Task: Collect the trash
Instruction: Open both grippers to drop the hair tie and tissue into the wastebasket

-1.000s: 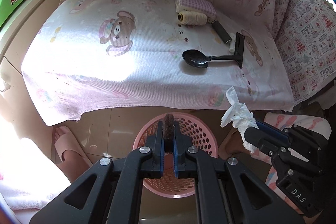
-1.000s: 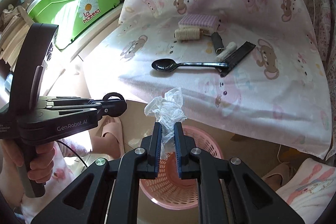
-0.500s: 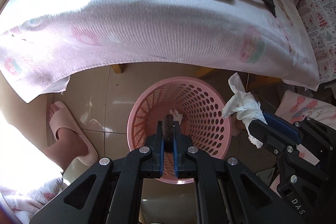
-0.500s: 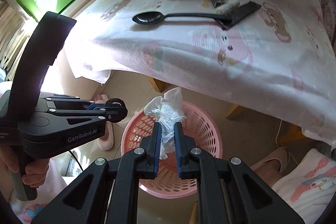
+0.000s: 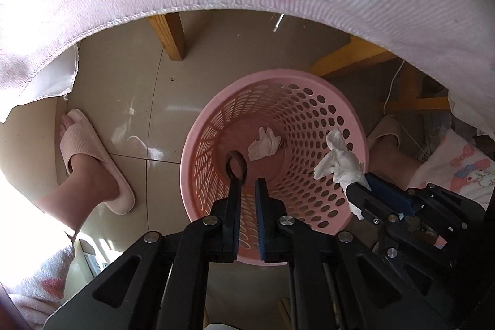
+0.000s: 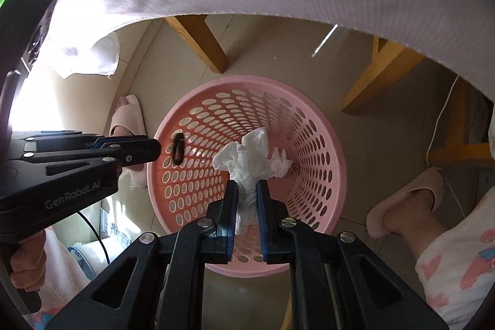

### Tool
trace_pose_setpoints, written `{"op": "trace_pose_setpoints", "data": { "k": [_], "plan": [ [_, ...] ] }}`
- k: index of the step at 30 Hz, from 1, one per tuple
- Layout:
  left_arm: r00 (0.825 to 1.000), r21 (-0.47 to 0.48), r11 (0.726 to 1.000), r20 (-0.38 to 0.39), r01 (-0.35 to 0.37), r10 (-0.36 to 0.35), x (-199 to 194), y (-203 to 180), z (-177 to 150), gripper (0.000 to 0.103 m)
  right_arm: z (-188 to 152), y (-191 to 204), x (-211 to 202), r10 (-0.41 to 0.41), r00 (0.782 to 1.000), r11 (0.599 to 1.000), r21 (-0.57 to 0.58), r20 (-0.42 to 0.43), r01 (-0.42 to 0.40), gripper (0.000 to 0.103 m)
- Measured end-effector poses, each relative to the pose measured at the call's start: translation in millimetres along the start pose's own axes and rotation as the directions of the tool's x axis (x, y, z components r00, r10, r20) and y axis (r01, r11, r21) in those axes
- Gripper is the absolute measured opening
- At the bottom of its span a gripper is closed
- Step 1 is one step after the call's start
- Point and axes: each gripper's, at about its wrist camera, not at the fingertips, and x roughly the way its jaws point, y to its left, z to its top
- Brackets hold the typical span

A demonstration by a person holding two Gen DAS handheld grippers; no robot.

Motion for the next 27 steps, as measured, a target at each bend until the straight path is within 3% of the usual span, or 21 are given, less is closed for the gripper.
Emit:
{"op": "trace_pose_setpoints", "data": {
  "k": [7,10,12,14,20,23,27],
  "plan": [
    [1.0,-0.022,1.0,-0.011,-0.017,0.017,3.5,3.0,0.6,0.021,-1.8,-24.5,15.6,0.053,0.996,0.991,0.124,-0.069,-0.044,0.017],
    [0.999,-0.026,0.999,-0.005,-0.037,0.037,3.3,5.3,0.5,0.04,-0.6,-30.8,20.8,0.067,0.994,0.985,0.164,-0.085,-0.052,0.03],
    [0.999,-0.035,0.998,-0.003,-0.048,0.048,2.2,6.9,0.2,0.053,-1.0,-34.2,20.4,0.075,0.994,0.98,0.19,-0.084,-0.058,0.046],
    [0.997,-0.052,0.996,-0.004,-0.079,0.079,0.4,9.8,-0.2,0.061,-1.3,-36.1,17.9,0.06,0.996,0.979,0.198,-0.072,-0.045,0.049],
    [0.988,-0.049,0.989,0.056,-0.143,0.146,-21.0,9.8,-1.5,0.068,1.7,-35.9,5.9,0.019,0.999,0.979,0.202,-0.032,-0.012,0.053],
    [0.982,-0.036,0.99,0.127,-0.135,0.138,-44.1,9.2,-1.2,0.073,3.9,-33.9,-8.5,-0.021,1.0,0.982,0.188,0.018,0.018,0.054],
    [0.961,-0.026,0.985,0.216,-0.173,0.174,-69.5,9.0,-4.9,0.075,4.4,-27.1,-33.8,-0.076,0.991,0.985,0.16,0.109,0.058,0.055]
  ]
}}
